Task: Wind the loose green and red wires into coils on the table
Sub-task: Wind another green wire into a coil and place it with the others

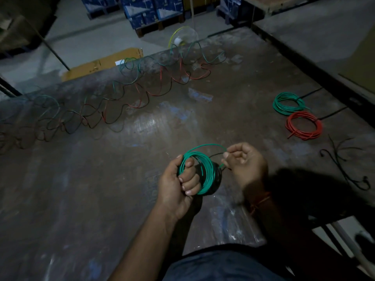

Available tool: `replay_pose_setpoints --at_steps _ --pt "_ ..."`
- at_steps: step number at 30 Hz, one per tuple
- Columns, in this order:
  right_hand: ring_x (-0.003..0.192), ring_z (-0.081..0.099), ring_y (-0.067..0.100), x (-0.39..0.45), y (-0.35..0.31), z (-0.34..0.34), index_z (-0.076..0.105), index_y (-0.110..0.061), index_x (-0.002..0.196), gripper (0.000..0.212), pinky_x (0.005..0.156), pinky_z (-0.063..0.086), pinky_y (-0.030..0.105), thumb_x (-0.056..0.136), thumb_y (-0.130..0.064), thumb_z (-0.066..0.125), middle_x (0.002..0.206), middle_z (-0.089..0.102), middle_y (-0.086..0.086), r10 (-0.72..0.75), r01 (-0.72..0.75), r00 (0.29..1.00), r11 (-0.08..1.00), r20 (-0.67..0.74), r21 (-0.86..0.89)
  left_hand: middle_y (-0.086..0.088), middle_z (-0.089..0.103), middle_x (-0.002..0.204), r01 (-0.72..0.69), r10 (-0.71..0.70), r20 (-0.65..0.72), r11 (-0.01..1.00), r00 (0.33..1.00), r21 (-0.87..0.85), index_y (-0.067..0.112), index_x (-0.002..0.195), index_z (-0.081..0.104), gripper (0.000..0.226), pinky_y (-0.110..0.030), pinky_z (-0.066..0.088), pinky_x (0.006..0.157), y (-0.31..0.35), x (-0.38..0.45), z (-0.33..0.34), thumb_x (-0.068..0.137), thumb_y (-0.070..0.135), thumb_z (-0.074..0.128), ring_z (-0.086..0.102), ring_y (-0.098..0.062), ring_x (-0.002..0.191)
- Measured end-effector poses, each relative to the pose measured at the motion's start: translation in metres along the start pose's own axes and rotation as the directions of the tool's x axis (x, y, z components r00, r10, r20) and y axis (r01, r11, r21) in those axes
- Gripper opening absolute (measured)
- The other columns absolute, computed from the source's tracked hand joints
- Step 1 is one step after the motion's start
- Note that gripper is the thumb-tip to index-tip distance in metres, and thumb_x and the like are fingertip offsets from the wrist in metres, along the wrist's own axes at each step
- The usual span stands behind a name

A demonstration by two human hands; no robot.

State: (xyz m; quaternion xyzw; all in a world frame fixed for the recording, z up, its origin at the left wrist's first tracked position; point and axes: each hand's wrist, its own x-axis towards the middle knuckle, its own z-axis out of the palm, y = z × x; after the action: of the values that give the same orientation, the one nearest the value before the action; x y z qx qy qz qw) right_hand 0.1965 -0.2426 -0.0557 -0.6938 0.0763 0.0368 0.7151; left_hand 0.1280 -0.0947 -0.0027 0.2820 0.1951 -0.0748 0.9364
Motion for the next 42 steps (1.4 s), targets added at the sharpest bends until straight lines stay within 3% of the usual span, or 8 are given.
replay_pose_setpoints --at_steps 7,14,19,25,30,34,37,42 --pt "0.056 0.061 0.011 -0.01 -0.013 0.0 0.063 -0.01 0.09 0.019 0.056 0.053 0.022 0.089 0.009 0.065 0.066 0.067 0.002 0.134 -0.172 0.959 0.976 0.251 0.134 0.009 0.025 0.04 0.002 -0.002 0.0 1.0 1.0 0.02 0.015 0.068 0.049 0.031 -0.017 0.006 0.035 -0.011 0.004 0.005 0.092 0.032 0.04 0.005 -0.007 0.038" --pt "0.073 0.071 0.007 -0.008 -0.011 -0.028 0.07 -0.014 0.1 0.024 0.068 0.054 0.016 0.099 0.003 0.053 0.083 0.076 0.002 0.353 -0.311 0.681 0.933 0.641 -0.184 0.009 0.025 0.041 -0.029 0.029 -0.006 0.999 1.0 0.043 0.014 0.069 0.048 0.029 -0.017 0.008 0.033 -0.007 0.009 0.001 0.092 0.031 0.041 0.014 -0.004 0.031" --pt "0.094 0.068 0.013 -0.002 -0.009 -0.029 0.072 -0.015 0.111 0.027 0.083 0.054 0.029 0.086 -0.021 0.063 0.101 0.075 0.003 0.284 -0.377 0.69 0.926 0.666 -0.004 0.009 0.026 0.042 0.005 -0.005 0.004 0.999 1.0 0.045 0.014 0.068 0.05 0.035 -0.018 0.01 0.034 -0.011 0.013 0.002 0.096 0.032 0.038 0.021 -0.002 0.029" --pt "0.081 0.068 0.004 -0.003 0.007 -0.016 0.074 -0.015 0.098 0.012 0.076 0.055 0.027 0.097 -0.007 0.064 0.088 0.077 -0.007 0.042 -0.031 0.844 0.999 0.535 -0.029 0.008 0.027 0.042 0.033 -0.033 0.024 0.999 0.999 0.001 0.01 0.072 0.056 0.041 -0.018 0.016 0.033 -0.018 0.019 0.004 0.099 0.034 0.036 0.025 -0.003 0.029" --pt "0.058 0.044 0.003 0.015 0.004 -0.037 0.073 -0.009 0.084 0.076 0.058 0.039 0.035 0.071 -0.083 0.058 0.06 0.048 -0.011 0.033 0.262 0.866 0.819 0.499 -0.51 0.008 0.027 0.042 0.013 -0.013 0.004 1.0 1.0 0.024 0.01 0.072 0.058 0.042 -0.018 0.017 0.032 -0.017 0.022 0.002 0.099 0.032 0.037 0.024 -0.003 0.029" --pt "0.095 0.066 0.006 0.016 -0.002 -0.037 0.038 -0.03 0.153 0.093 0.09 0.055 0.032 0.071 -0.067 0.063 0.115 0.062 -0.012 -0.016 0.211 0.898 0.892 0.439 -0.4 0.008 0.027 0.042 0.029 -0.029 -0.01 0.999 1.0 0.03 0.01 0.071 0.057 0.042 -0.017 0.017 0.031 -0.021 0.024 0.004 0.1 0.032 0.036 0.024 -0.003 0.029" --pt "0.127 0.059 0.013 0.018 0.009 -0.03 0.025 -0.045 0.155 0.084 0.108 0.048 0.04 0.081 -0.07 0.056 0.144 0.056 -0.008 -0.073 0.325 0.837 0.863 0.542 -0.386 0.008 0.027 0.042 0.056 -0.057 0.021 0.997 0.998 0.045 0.01 0.071 0.056 0.041 -0.016 0.02 0.03 -0.025 0.026 0.006 0.099 0.033 0.036 0.025 -0.002 0.029" --pt "0.125 0.061 0.008 0.014 0.018 -0.03 0.042 -0.057 0.139 0.054 0.107 0.049 0.044 0.086 -0.056 0.05 0.135 0.065 -0.01 -0.083 0.316 0.859 0.863 0.506 -0.394 0.005 0.03 0.049 0.01 -0.011 0.006 0.985 1.0 0.174 0.003 0.083 0.055 0.036 -0.018 0.025 0.037 -0.025 0.033 0.007 0.099 0.031 0.039 0.028 -0.005 0.036"
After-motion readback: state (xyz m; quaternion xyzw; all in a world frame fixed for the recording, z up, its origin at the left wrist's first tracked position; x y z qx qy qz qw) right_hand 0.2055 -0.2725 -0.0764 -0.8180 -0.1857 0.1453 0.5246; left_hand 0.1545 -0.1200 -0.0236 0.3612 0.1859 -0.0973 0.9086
